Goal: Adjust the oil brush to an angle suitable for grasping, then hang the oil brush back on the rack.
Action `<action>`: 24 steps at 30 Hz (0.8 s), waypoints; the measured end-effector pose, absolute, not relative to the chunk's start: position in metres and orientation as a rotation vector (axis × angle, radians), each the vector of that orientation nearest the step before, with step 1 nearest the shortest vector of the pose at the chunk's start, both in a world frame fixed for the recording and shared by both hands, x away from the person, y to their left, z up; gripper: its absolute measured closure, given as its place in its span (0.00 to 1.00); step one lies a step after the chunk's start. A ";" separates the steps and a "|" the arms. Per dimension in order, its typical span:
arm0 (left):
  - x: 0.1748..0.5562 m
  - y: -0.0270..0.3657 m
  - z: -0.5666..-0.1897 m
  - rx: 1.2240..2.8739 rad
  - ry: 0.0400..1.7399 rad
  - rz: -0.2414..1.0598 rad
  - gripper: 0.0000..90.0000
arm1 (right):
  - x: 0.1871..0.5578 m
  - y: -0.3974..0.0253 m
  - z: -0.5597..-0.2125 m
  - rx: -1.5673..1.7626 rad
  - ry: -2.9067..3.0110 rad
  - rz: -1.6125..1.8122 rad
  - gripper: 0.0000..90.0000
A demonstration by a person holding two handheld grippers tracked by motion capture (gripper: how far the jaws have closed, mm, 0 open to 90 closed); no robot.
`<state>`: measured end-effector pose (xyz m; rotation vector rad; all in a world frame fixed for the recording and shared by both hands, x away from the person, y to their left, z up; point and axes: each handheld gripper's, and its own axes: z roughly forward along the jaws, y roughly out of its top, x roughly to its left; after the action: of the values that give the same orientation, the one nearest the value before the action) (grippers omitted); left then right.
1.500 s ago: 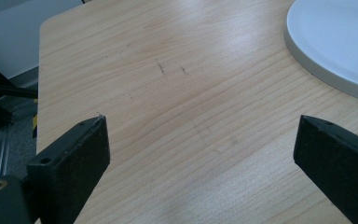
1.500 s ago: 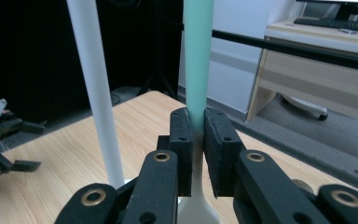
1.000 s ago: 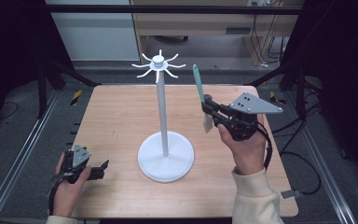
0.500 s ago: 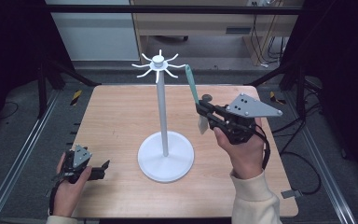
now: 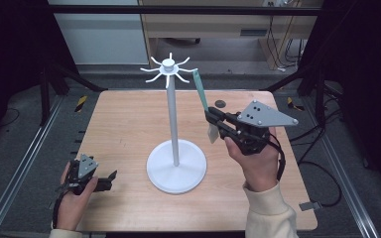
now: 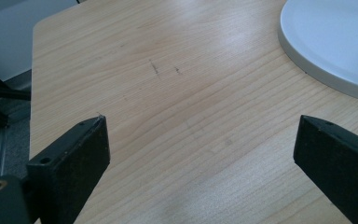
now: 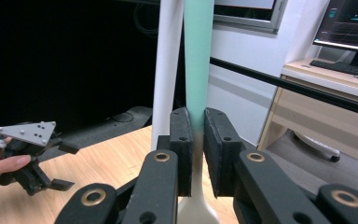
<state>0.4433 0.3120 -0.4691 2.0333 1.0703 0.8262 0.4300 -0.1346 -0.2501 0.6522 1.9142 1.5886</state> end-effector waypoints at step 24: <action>0.444 0.312 -0.470 2.039 1.072 0.818 0.04 | 0.430 -0.130 -0.253 0.601 1.973 1.549 0.91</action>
<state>0.4439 0.3119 -0.4697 2.0386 1.0719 0.8176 0.4296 -0.1305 -0.2527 0.6011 1.9730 1.5489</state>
